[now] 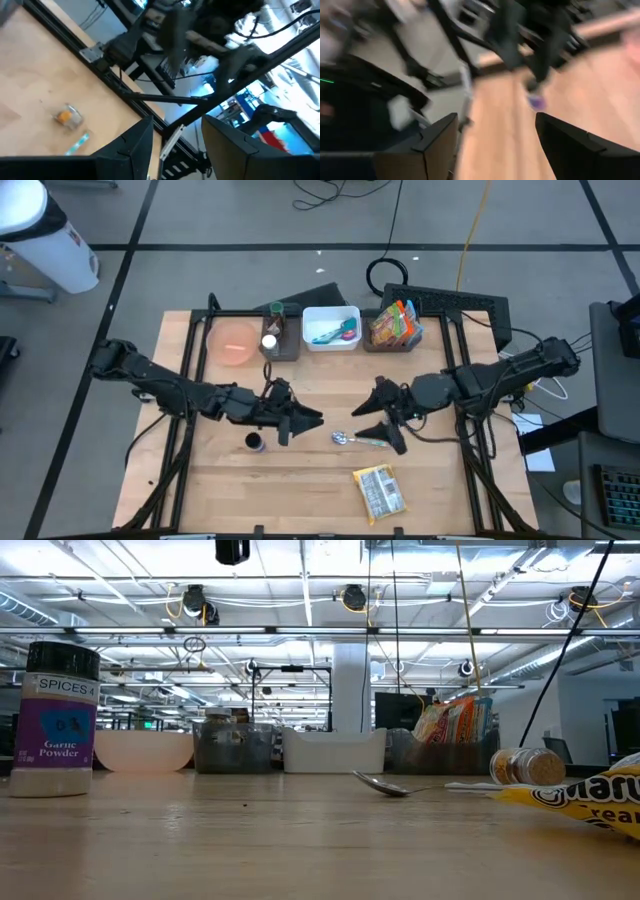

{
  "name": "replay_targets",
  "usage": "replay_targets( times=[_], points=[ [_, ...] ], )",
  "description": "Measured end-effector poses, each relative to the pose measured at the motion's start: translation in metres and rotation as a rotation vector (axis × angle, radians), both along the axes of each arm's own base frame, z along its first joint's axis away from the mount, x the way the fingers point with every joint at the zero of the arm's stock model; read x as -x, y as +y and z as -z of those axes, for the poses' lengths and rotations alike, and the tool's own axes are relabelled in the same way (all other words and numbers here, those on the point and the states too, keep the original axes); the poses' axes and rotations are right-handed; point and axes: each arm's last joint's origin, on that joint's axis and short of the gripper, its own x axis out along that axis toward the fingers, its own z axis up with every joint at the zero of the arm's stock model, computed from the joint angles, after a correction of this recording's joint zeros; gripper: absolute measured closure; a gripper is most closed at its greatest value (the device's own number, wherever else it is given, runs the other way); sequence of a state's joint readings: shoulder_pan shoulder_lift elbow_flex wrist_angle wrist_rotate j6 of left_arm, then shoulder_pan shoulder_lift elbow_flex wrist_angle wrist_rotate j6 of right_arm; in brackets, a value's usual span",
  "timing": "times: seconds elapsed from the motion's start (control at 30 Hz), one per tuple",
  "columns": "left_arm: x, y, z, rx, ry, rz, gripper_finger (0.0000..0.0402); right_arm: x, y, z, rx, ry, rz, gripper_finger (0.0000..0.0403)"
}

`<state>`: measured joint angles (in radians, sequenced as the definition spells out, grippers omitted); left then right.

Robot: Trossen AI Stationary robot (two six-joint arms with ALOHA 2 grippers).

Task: Pick & Place Food Item
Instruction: Put the brown seasoning bottle into the left black bin

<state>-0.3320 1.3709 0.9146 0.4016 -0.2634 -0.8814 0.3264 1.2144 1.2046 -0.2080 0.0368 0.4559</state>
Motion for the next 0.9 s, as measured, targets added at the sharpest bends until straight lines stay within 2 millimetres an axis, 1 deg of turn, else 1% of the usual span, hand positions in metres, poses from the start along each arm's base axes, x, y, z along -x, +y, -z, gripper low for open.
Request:
replay_targets(
  times=[0.07, 0.13, 0.23, 0.37, 0.53, 0.63, 0.77, 0.83, 0.9],
  points=[
    [0.003, 0.004, -0.003, -0.03, -0.001, -0.008, 0.0227, 0.001, -0.002, 0.004, 0.012, 0.083, 0.036, 0.0147],
    [0.006, 0.009, -0.006, -0.063, 0.012, -0.016, 0.0227, 0.0, -0.005, 0.007, -0.017, 0.127, 0.089, 0.0148],
    [0.014, 0.02, -0.011, -0.118, 0.045, -0.039, 0.0227, 0.003, -0.01, 0.02, -0.075, 0.229, 0.207, 0.0149],
    [0.029, 0.035, -0.024, -0.188, 0.051, -0.072, 0.0227, 0.01, -0.02, 0.051, -0.119, 0.435, 0.379, 0.0149],
    [0.046, 0.053, -0.04, -0.322, 0.016, -0.117, 0.0227, 0.017, -0.032, 0.091, -0.237, 0.585, 0.535, 0.0149],
    [0.053, 0.065, -0.049, -0.398, -0.009, -0.159, 0.0227, 0.022, -0.036, 0.113, -0.342, 0.676, 0.611, 0.0149],
    [0.061, 0.079, -0.054, -0.471, -0.003, -0.21, 0.0227, 0.032, -0.038, 0.141, -0.469, 0.795, 0.696, 0.0149],
    [0.062, 0.086, -0.053, -0.499, 0.017, -0.229, 0.0227, 0.036, -0.038, 0.149, -0.51, 0.82, 0.747, 0.0149],
    [0.061, 0.094, -0.05, -0.519, 0.046, -0.209, 0.0227, 0.039, -0.038, 0.155, -0.539, 0.838, 0.785, 0.0149]
  ],
)
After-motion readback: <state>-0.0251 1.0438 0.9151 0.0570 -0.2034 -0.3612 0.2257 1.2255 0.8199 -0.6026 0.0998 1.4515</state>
